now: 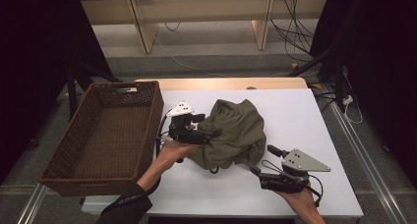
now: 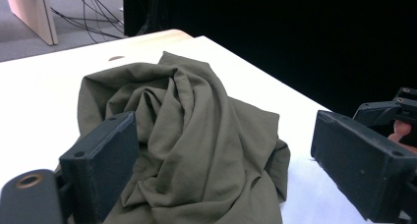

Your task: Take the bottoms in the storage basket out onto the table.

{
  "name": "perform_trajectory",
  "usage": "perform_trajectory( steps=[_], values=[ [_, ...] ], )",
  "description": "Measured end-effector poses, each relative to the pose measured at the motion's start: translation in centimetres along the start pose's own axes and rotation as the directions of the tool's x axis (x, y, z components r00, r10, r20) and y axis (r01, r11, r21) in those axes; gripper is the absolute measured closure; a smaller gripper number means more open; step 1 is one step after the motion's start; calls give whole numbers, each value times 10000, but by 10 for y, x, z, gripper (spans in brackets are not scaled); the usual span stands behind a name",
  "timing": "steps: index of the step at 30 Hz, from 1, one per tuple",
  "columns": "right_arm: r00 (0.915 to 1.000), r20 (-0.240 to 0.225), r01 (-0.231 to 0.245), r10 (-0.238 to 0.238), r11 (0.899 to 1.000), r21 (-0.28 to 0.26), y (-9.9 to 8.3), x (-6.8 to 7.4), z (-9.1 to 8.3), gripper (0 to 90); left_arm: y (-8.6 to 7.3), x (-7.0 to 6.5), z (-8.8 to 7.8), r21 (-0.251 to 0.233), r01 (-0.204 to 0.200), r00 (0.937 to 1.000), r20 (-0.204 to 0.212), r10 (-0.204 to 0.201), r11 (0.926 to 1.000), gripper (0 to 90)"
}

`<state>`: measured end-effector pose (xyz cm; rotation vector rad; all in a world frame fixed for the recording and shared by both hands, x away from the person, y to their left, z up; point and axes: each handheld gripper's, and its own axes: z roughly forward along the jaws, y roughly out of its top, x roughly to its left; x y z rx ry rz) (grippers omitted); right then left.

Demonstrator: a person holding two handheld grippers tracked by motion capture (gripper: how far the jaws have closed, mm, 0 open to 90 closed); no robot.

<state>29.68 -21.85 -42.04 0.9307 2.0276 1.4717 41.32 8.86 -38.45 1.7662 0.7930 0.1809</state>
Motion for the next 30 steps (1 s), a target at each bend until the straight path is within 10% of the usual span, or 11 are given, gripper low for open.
perform_trajectory(
  steps=[30],
  values=[
    [10000, -20, 10, -10, 10000, 19, 0, 0, 0, 183, -21, -27, -19, -1494, -1531, 9881, -74, 1537, 9768, 31]
  ],
)
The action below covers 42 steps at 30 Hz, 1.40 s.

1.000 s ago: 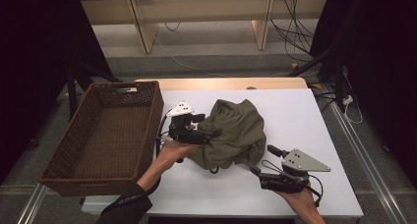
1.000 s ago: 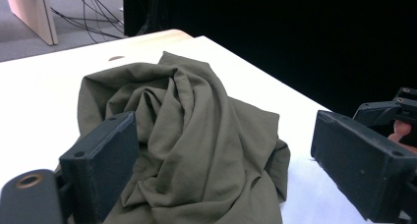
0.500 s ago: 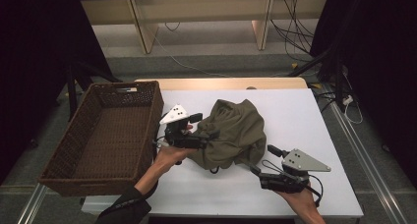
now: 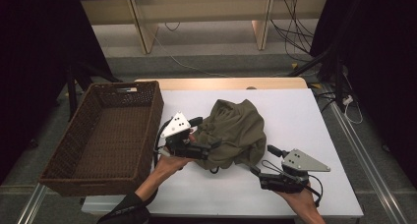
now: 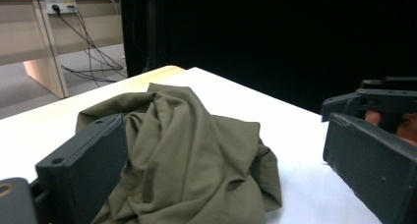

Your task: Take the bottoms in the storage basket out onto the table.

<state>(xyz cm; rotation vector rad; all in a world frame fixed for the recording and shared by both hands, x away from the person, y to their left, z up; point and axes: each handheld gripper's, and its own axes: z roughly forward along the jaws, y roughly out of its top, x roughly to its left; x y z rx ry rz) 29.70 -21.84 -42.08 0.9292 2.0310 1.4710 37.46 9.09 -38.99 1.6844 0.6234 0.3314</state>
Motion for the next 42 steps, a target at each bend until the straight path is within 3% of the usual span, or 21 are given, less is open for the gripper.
perform_trajectory(
  steps=[8, 12, 25, 37, 42],
  values=[
    [10000, -42, 1, -1, 10000, 12, 0, 0, 0, 180, -7, -10, -2, -52, -338, 9994, -9, 338, 9994, 27],
    [10000, -52, -8, 8, 10000, 25, 0, 0, 0, 181, -10, -11, -3, -94, -547, 9981, -275, 544, 9985, 27],
    [10000, -78, -13, 13, 10000, -11, 0, 0, 0, 179, -23, -7, -11, -464, -308, 9955, -905, 265, 9984, 10],
    [10000, -59, 2, -2, 10000, 5, 0, 0, 0, 179, -28, -9, -18, -531, -355, 9963, -805, 311, 9980, 7],
    [10000, -55, 5, -5, 10000, -1, 0, 0, 0, 179, -33, -12, -20, -479, -736, 9936, -889, 691, 9961, 4]
  ],
)
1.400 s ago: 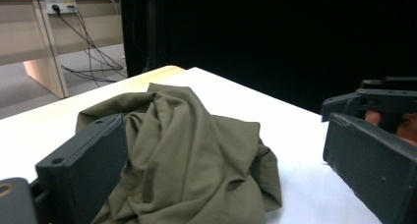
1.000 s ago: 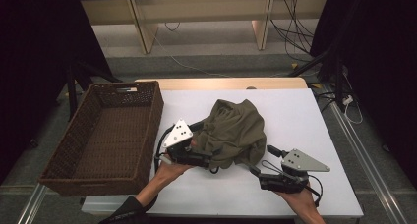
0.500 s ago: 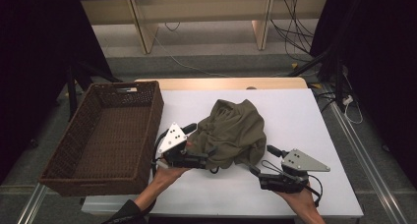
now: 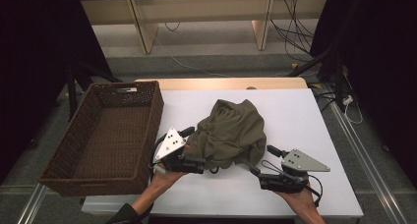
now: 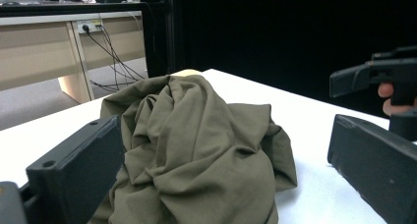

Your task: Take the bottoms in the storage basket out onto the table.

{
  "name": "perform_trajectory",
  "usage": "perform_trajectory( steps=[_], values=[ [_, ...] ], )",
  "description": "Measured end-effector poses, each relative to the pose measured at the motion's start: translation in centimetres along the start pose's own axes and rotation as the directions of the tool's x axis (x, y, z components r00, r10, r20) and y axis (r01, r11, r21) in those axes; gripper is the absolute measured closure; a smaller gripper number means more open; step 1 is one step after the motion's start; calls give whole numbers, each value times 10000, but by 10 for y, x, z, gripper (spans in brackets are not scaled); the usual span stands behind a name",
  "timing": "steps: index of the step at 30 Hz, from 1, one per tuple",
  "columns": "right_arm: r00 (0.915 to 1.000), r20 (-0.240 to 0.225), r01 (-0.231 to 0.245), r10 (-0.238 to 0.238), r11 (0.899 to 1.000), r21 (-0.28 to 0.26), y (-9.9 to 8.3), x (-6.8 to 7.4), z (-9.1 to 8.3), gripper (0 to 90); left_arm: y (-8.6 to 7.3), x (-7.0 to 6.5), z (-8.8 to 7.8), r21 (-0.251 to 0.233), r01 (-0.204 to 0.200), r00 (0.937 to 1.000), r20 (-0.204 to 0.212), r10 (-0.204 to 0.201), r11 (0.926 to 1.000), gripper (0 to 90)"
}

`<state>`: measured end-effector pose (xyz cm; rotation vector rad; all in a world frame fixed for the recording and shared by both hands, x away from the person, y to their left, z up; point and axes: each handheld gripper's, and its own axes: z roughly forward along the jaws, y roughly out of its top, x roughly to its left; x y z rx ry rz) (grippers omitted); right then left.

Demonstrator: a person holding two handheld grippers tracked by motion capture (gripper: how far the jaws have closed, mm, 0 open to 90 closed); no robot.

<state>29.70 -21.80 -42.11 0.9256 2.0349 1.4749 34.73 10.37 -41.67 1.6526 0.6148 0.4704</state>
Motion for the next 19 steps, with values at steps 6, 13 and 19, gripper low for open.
perform_trajectory(
  steps=[6, 13, 19],
  values=[
    [10000, 6, 2, -2, 10000, 8, 0, 0, 0, 179, -1, 0, -2, -117, 236, 9997, 108, -235, 9997, 0],
    [10000, 13, 6, -6, 10000, 5, 0, 0, 0, 179, -3, 2, -4, -67, 240, 9997, -66, -240, 9997, 0],
    [10000, 13, 0, 0, 10000, 0, 0, 0, 0, 178, -3, 2, -4, -79, 201, 9997, -151, -202, 9998, 0]
  ],
)
